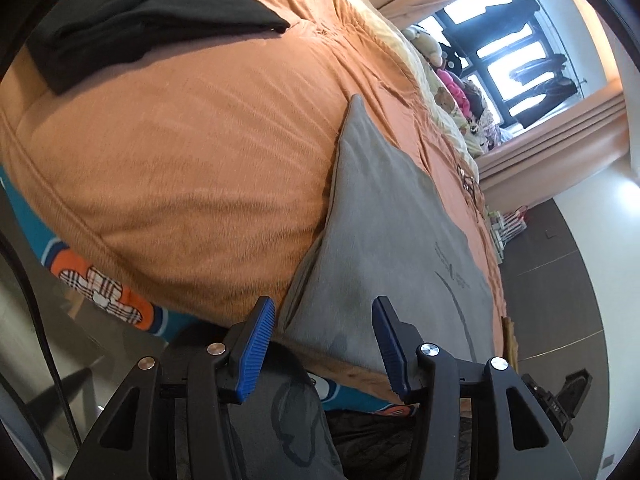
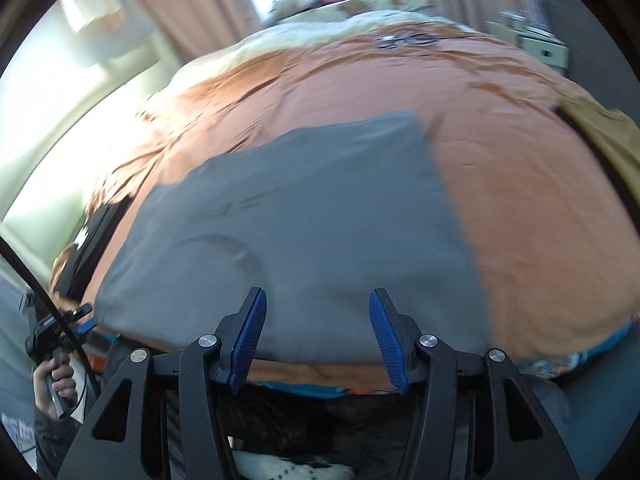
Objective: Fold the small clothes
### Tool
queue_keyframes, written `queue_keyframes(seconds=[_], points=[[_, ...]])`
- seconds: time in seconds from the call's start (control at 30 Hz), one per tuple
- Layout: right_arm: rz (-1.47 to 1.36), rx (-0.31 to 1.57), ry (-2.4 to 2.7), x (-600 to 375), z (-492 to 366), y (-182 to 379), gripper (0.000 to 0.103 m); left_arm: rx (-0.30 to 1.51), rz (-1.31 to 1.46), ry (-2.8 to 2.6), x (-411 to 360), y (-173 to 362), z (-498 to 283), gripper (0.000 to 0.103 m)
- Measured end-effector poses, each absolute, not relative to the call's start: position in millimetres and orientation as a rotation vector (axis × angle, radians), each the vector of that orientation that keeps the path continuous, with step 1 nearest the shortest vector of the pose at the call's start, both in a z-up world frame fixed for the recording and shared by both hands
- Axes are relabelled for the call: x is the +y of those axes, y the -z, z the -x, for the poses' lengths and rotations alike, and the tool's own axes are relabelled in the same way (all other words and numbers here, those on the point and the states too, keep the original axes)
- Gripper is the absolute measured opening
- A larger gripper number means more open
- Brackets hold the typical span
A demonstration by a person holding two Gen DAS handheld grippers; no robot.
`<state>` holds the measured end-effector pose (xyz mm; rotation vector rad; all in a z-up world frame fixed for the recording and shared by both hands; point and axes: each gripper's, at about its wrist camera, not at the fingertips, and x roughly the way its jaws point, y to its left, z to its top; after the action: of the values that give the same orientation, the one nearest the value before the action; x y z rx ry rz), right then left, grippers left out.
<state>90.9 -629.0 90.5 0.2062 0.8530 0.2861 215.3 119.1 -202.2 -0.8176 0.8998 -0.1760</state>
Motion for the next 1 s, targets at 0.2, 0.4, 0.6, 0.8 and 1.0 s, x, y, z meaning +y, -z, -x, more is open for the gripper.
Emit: queue_keyframes(seconds=[0.2, 0.4, 0.6, 0.8, 1.0], points=[[-0.164, 0.876, -0.377, -586, -110, -81, 0.05, 0.881, 0.831, 0.212, 113, 211, -215, 0.052], [-0.15, 0.909, -0.433, -561, -135, -61, 0.05, 0.779, 0.861, 0.297, 109, 205, -209, 0.052], [-0.126, 0.973, -0.473, -540, -149, -43, 0.039, 0.799, 0.81, 0.249, 105, 208, -223, 0.035], [-0.057, 1.007, -0.488, -512, -158, -30, 0.023, 0.811, 0.845, 0.199, 111, 220, -223, 0.013], [0.035, 1.021, -0.42, -492, -185, -25, 0.014, 0.833, 0.854, 0.132, 109, 219, -224, 0.008]])
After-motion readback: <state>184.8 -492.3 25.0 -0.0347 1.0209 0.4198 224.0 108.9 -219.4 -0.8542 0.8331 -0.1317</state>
